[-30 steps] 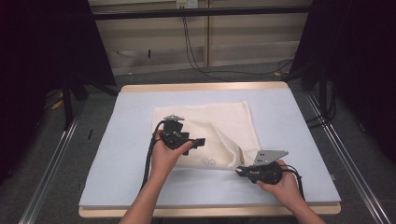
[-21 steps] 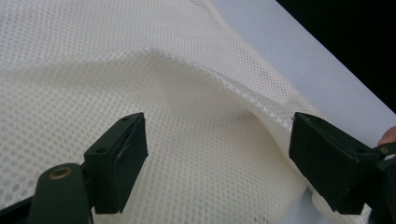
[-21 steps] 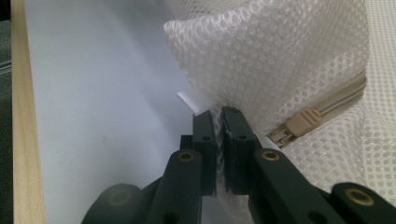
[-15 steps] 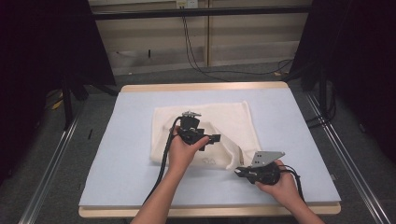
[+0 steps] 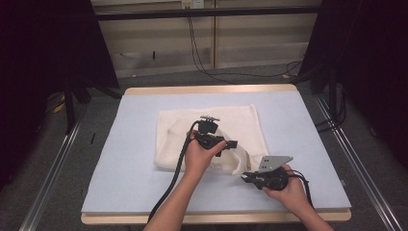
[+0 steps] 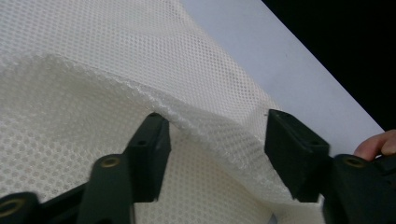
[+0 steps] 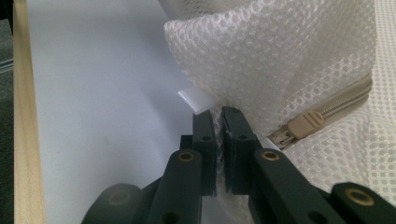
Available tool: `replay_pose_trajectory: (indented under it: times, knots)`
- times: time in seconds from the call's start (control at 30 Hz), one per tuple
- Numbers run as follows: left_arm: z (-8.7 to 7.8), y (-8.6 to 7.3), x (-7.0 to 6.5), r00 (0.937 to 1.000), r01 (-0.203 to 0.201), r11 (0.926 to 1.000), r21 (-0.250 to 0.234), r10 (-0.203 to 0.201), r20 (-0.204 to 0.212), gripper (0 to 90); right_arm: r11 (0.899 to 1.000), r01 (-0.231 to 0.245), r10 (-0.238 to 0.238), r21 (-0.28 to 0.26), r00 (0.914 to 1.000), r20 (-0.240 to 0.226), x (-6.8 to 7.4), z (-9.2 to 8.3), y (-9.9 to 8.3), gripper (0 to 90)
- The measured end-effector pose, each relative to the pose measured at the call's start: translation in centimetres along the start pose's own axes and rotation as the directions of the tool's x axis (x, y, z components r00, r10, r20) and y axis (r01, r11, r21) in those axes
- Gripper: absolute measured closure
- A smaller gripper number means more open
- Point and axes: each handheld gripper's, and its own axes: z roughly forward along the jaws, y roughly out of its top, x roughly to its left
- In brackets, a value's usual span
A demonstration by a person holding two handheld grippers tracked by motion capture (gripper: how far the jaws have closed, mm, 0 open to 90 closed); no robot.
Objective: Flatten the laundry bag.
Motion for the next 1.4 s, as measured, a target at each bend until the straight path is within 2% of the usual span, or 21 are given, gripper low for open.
replay_pose_trajectory:
  times: [0.07, 0.17, 0.2, 0.27, 0.33, 0.43, 0.5, 0.57, 0.63, 0.8, 0.87, 0.9, 0.97, 1.0, 1.07, 1.1, 1.17, 1.23, 1.27, 1.37, 1.4]
  knots:
    - [0.0, 0.0, 0.0, 1.0, -0.002, 0.9999, 0.011, 0.002, -0.001, 48.8, 1.0, -0.004, 0.004, 0.0, 1.0, -0.001, 0.0, 0.0, 0.0, 84.8]
    - [-0.1, 0.0, 0.0, 1.0, 0.007, 0.9994, 0.034, -0.007, 0.003, 60.3, 1.0, -0.002, 0.002, -0.001, 1.0, 0.0, 0.0, 0.0, 0.0, 84.7]
    - [-0.1, 0.0, 0.0, 0.9999, 0.012, 0.999, 0.043, -0.013, 0.005, 68.0, 1.0, -0.002, 0.002, 0.0, 1.0, -0.001, 0.0, 0.0, 0.0, 84.7]
    - [-0.1, -0.1, 0.1, 0.9994, 0.009, 0.999, 0.043, -0.01, 0.032, 76.3, 1.0, -0.006, 0.006, 0.001, 1.0, 0.0, 0.0, 0.0, 0.0, 84.7]
    - [0.0, -0.3, 0.0, 0.9997, 0.016, 0.9993, 0.034, -0.017, 0.019, 85.8, 1.0, -0.008, 0.008, -0.002, 1.0, 0.001, 0.0, 0.0, 0.1, 84.3]
    - [-0.4, -0.5, 0.1, 0.9998, 0.02, 0.9983, 0.055, -0.02, 0.008, 87.1, 1.0, -0.02, 0.02, -0.011, 0.9998, -0.006, -0.1, -0.3, 0.1, 81.3]
    - [-0.8, -0.9, 0.3, 0.9995, 0.03, 0.9979, 0.057, -0.031, 0.008, 87.3, 0.998, -0.053, 0.052, -0.02, 0.9984, -0.024, -0.2, -1.0, 0.2, 76.5]
    - [-1.2, -1.4, 0.5, 0.9999, 0.014, 0.9976, 0.068, -0.014, 0.004, 87.4, 0.996, -0.082, 0.081, -0.025, 0.996, -0.038, -0.2, -1.5, 0.3, 70.7]
    - [-1.6, -2.0, 0.8, 0.9999, 0.013, 0.9976, 0.068, -0.013, 0.002, 87.4, 0.996, -0.085, 0.085, -0.008, 0.9959, -0.031, -0.1, -2.1, 0.5, 63.2]
    - [-2.2, -3.0, 1.1, 0.9999, 0.009, 0.997, 0.077, -0.008, -0.015, 87.5, 0.996, -0.082, 0.081, -0.027, 0.9956, -0.048, 0.0, -3.6, 0.5, 58.6]
    - [-2.4, -3.3, 1.2, 0.9998, 0.003, 0.9964, 0.084, -0.002, -0.019, 87.6, 0.995, -0.085, 0.084, -0.044, 0.9959, -0.033, -0.1, -4.7, 0.4, 57.0]
    - [-2.5, -3.3, 1.3, 0.9998, 0.008, 0.9964, 0.085, -0.006, -0.018, 87.6, 0.993, -0.104, 0.102, -0.052, 0.9945, -0.023, -0.4, -5.4, 0.2, 56.3]
    - [-2.6, -3.6, 1.3, 0.9999, 0.004, 0.9959, 0.091, -0.003, -0.013, 87.6, 0.989, -0.13, 0.132, -0.063, 0.9908, 0.027, -1.1, -6.3, -0.1, 55.5]
    - [-2.6, -3.8, 1.2, 0.9999, 0.007, 0.9962, 0.087, -0.006, -0.011, 87.5, 0.985, -0.152, 0.156, -0.078, 0.9867, 0.046, -1.6, -6.7, -0.4, 54.7]
    - [-2.6, -4.3, 0.8, 0.9997, -0.021, 0.9948, 0.1, 0.022, -0.008, 87.5, 0.979, -0.184, 0.192, -0.084, 0.977, 0.092, -2.6, -7.0, -0.7, 53.8]
    - [-2.7, -4.5, 0.6, 0.9995, -0.031, 0.9944, 0.102, 0.032, -0.008, 87.5, 0.979, -0.187, 0.195, -0.079, 0.9749, 0.108, -3.1, -6.9, -0.8, 53.7]
    - [-3.0, -4.9, 0.4, 0.9993, -0.038, 0.9945, 0.097, 0.038, -0.002, 87.5, 0.976, -0.207, 0.215, -0.066, 0.9644, 0.154, -4.1, -6.4, -0.9, 53.6]
    - [-3.2, -5.2, 0.4, 0.9994, -0.035, 0.9952, 0.092, 0.035, 0.001, 87.4, 0.972, -0.229, 0.234, -0.051, 0.9512, 0.201, -5.1, -5.7, -0.8, 52.9]
    - [-3.2, -5.4, 0.5, 0.9995, -0.03, 0.9958, 0.087, 0.03, 0.01, 87.4, 0.971, -0.237, 0.24, -0.04, 0.9412, 0.238, -5.7, -5.1, -0.7, 52.5]
    - [-3.2, -5.7, 0.5, 0.9994, -0.034, 0.996, 0.082, 0.033, 0.013, 87.5, 0.96, -0.278, 0.275, -0.033, 0.9148, 0.295, -7.0, -4.0, -0.1, 50.2]
    - [-3.2, -5.8, 0.5, 0.9993, -0.036, 0.9963, 0.078, 0.036, 0.008, 87.4, 0.956, -0.291, 0.287, -0.032, 0.9088, 0.303, -7.4, -3.5, 0.0, 50.3]
